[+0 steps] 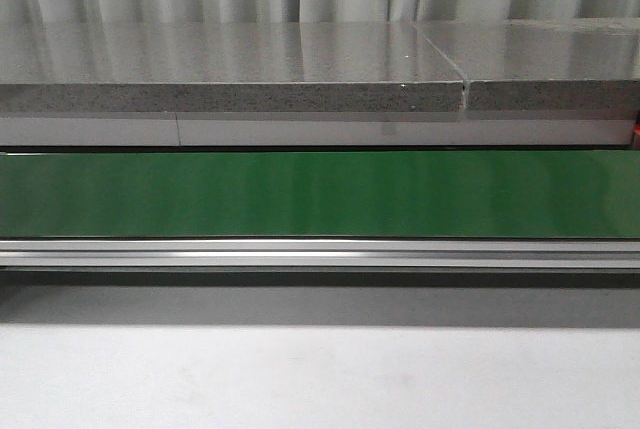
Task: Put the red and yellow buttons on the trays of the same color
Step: 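Carry the yellow button into the yellow tray and release it, then lift the right gripper out of the tray back above the belt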
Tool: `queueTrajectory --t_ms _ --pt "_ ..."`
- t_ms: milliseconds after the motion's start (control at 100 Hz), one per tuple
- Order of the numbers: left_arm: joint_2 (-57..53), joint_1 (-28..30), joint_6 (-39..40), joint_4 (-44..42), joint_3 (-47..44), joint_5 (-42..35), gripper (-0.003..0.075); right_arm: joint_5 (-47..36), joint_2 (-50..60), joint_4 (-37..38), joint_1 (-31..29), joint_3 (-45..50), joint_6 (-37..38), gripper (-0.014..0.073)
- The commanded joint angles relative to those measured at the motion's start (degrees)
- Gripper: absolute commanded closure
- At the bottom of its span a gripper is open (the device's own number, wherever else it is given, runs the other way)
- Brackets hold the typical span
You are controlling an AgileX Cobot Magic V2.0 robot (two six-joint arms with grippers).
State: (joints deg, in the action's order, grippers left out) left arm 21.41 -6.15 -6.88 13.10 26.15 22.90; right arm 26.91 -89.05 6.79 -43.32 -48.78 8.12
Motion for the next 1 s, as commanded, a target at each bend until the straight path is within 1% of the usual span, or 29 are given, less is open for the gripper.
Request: queueTrajectory --t_ms 0,200,450,740,790,860,990 --pt "0.29 -0.4 -0.15 0.42 1.59 -4.21 0.0739 -2.76 1.04 1.15 -0.41 -0.9 -0.04 0.0383" --pt "0.29 -0.4 -0.15 0.42 1.59 -4.21 0.0739 -2.88 -0.34 1.86 -0.61 -0.9 -0.04 0.0383" --pt "0.29 -0.4 -0.15 0.42 1.59 -4.21 0.0739 -3.41 -0.75 1.81 -2.72 -0.9 -0.04 0.0383" --pt "0.29 -0.4 -0.15 0.42 1.59 -4.21 0.0739 -4.75 -1.18 1.57 -2.72 0.11 -0.04 0.0382" --pt "0.29 -0.4 -0.15 0.42 1.59 -4.21 0.0739 -4.53 -1.18 1.62 -2.72 0.11 -0.04 0.0366" --pt "0.29 -0.4 -0.15 0.42 1.59 -4.21 0.0739 -4.0 -1.18 1.62 -2.72 0.11 -0.04 0.0316" --pt "0.29 -0.4 -0.15 0.42 1.59 -4.21 0.0739 -3.78 -1.18 1.62 -2.72 0.11 -0.04 0.015"
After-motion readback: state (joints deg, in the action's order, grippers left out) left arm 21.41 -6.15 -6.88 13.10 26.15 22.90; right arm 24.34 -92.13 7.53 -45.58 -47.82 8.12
